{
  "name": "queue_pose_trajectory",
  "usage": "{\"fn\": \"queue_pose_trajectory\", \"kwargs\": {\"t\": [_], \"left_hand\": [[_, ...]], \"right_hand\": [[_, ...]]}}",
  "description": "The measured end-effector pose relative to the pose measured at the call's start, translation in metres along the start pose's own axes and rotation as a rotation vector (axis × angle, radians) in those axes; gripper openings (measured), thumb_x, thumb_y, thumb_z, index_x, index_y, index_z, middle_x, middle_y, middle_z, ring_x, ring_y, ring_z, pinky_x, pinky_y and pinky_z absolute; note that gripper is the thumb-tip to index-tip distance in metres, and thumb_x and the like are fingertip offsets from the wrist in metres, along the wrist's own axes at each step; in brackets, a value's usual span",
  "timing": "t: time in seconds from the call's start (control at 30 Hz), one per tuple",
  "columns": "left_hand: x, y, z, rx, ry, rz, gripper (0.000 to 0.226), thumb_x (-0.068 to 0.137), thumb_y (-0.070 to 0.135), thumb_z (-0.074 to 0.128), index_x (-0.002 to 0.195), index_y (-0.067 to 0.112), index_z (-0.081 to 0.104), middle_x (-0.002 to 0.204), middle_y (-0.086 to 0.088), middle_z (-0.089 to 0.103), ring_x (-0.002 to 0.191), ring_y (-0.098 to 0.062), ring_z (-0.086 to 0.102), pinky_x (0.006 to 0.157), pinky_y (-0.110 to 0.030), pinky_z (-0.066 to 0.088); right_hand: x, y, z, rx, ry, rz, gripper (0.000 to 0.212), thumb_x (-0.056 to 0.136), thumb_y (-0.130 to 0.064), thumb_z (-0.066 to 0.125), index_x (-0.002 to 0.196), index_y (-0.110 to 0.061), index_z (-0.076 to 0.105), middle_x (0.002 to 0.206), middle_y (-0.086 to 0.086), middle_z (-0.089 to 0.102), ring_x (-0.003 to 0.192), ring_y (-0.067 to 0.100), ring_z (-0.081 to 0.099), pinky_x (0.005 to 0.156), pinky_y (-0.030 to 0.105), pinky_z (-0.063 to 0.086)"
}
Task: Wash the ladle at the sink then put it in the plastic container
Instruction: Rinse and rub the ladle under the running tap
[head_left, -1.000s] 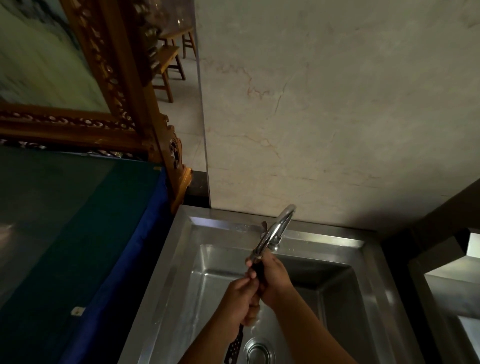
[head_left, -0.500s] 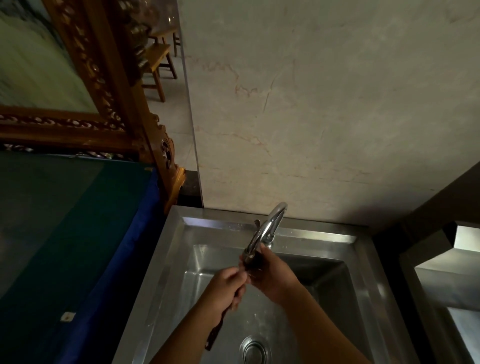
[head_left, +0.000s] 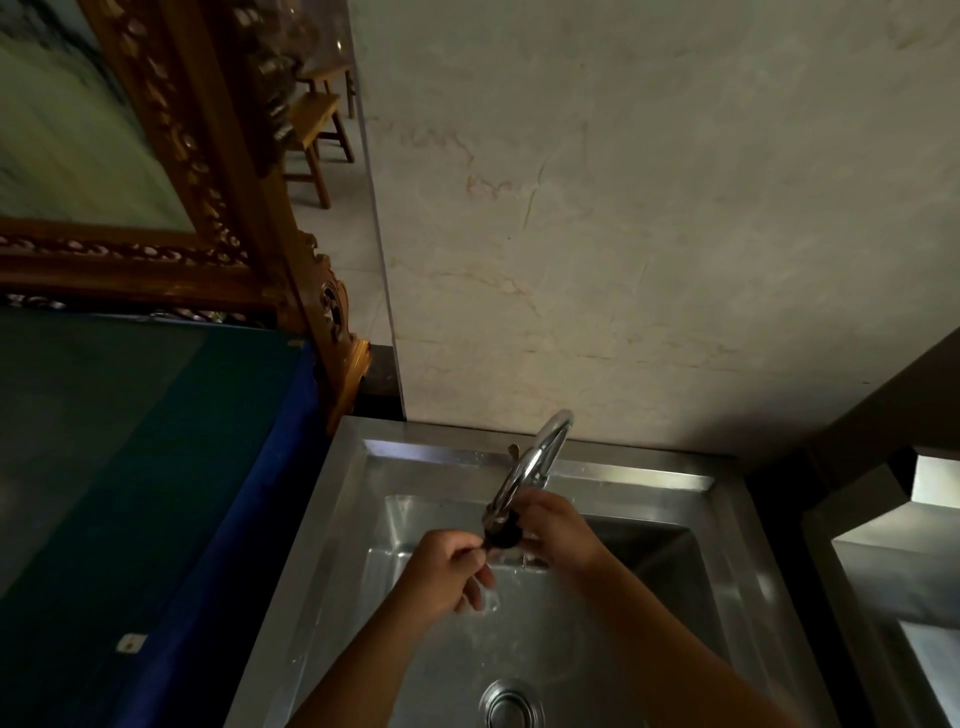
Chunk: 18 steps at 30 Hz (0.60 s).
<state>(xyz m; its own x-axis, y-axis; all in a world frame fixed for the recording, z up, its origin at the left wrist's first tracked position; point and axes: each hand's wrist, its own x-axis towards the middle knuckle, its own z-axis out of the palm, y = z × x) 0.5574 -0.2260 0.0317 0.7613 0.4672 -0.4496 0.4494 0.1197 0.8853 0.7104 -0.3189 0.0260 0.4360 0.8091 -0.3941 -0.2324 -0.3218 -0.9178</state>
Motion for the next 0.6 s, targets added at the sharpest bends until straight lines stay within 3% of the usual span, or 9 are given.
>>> {"fn": "queue_pose_trajectory", "kwargs": {"t": [0.1,0.17,0.2,0.23,0.27,0.33,0.37,0.47,0.6], "left_hand": [[0.000,-0.004,-0.003,-0.058,0.005,-0.041,0.025,0.095,0.003,0.047,0.089,0.016,0.067,0.070,-0.004,0.075,0.052,-0.017,0.066,0.042,-0.020,0.043],[0.000,-0.005,-0.004,-0.104,0.006,-0.056,0.024,0.095,0.003,0.047,0.093,0.015,0.068,0.073,-0.005,0.076,0.057,-0.019,0.069,0.045,-0.021,0.046],[0.001,-0.006,-0.004,-0.124,0.000,-0.056,0.023,0.095,0.003,0.048,0.095,0.012,0.068,0.075,-0.006,0.076,0.058,-0.020,0.069,0.047,-0.022,0.047],[0.001,-0.006,-0.004,-0.134,-0.007,-0.052,0.021,0.095,0.004,0.048,0.097,0.010,0.068,0.077,-0.007,0.076,0.060,-0.021,0.069,0.048,-0.022,0.048],[0.002,-0.006,-0.005,-0.140,-0.012,-0.049,0.021,0.095,0.004,0.048,0.099,0.008,0.068,0.078,-0.009,0.076,0.061,-0.021,0.070,0.048,-0.023,0.049],[0.003,-0.005,-0.007,-0.146,-0.019,-0.051,0.021,0.096,0.004,0.047,0.101,0.005,0.068,0.081,-0.011,0.076,0.062,-0.022,0.070,0.048,-0.022,0.049],[0.003,-0.005,-0.007,-0.150,-0.022,-0.053,0.021,0.096,0.005,0.047,0.101,0.005,0.068,0.082,-0.012,0.076,0.063,-0.022,0.070,0.048,-0.022,0.049],[0.004,-0.005,-0.009,-0.158,-0.031,-0.059,0.020,0.096,0.005,0.048,0.101,0.004,0.068,0.083,-0.012,0.077,0.066,-0.024,0.070,0.049,-0.023,0.050],[0.001,-0.006,-0.013,-0.153,-0.024,-0.080,0.022,0.095,0.006,0.048,0.104,0.006,0.068,0.088,-0.014,0.077,0.069,-0.024,0.071,0.052,-0.023,0.052]], "right_hand": [[0.014,-0.012,-0.001,-0.276,0.113,-0.061,0.020,0.094,-0.011,0.052,0.110,-0.019,0.061,0.111,0.014,0.067,0.099,0.023,0.068,0.080,0.032,0.058],[0.024,-0.024,0.000,-0.617,0.145,-0.131,0.046,0.093,-0.006,0.055,0.136,-0.011,0.041,0.135,0.015,0.052,0.121,0.027,0.056,0.090,0.019,0.052],[0.030,-0.031,0.000,-0.790,0.133,-0.161,0.058,0.094,-0.006,0.054,0.145,-0.005,0.028,0.147,0.017,0.038,0.135,0.030,0.043,0.102,0.016,0.043],[0.036,-0.037,0.001,-0.949,0.103,-0.181,0.065,0.095,-0.007,0.052,0.149,0.000,0.015,0.157,0.020,0.021,0.145,0.033,0.025,0.114,0.022,0.029],[0.042,-0.043,0.001,-1.072,0.064,-0.172,0.069,0.097,-0.009,0.049,0.149,0.003,0.005,0.160,0.022,0.006,0.149,0.033,0.010,0.120,0.030,0.016],[0.054,-0.050,0.002,-1.198,0.015,-0.075,0.074,0.099,-0.014,0.047,0.148,0.006,-0.004,0.160,0.024,-0.006,0.149,0.034,-0.002,0.122,0.038,0.004],[0.059,-0.052,0.003,-1.232,-0.014,-0.027,0.073,0.099,-0.017,0.047,0.147,0.008,-0.002,0.159,0.026,-0.002,0.149,0.036,0.002,0.122,0.038,0.005],[0.068,-0.050,0.005,-1.242,-0.033,0.026,0.054,0.098,-0.016,0.048,0.141,0.009,0.027,0.150,0.025,0.029,0.140,0.034,0.029,0.114,0.029,0.023],[0.066,-0.037,0.006,-1.247,0.038,-0.018,0.044,0.095,-0.016,0.052,0.136,-0.003,0.040,0.141,0.018,0.043,0.132,0.029,0.041,0.109,0.030,0.034]]}}
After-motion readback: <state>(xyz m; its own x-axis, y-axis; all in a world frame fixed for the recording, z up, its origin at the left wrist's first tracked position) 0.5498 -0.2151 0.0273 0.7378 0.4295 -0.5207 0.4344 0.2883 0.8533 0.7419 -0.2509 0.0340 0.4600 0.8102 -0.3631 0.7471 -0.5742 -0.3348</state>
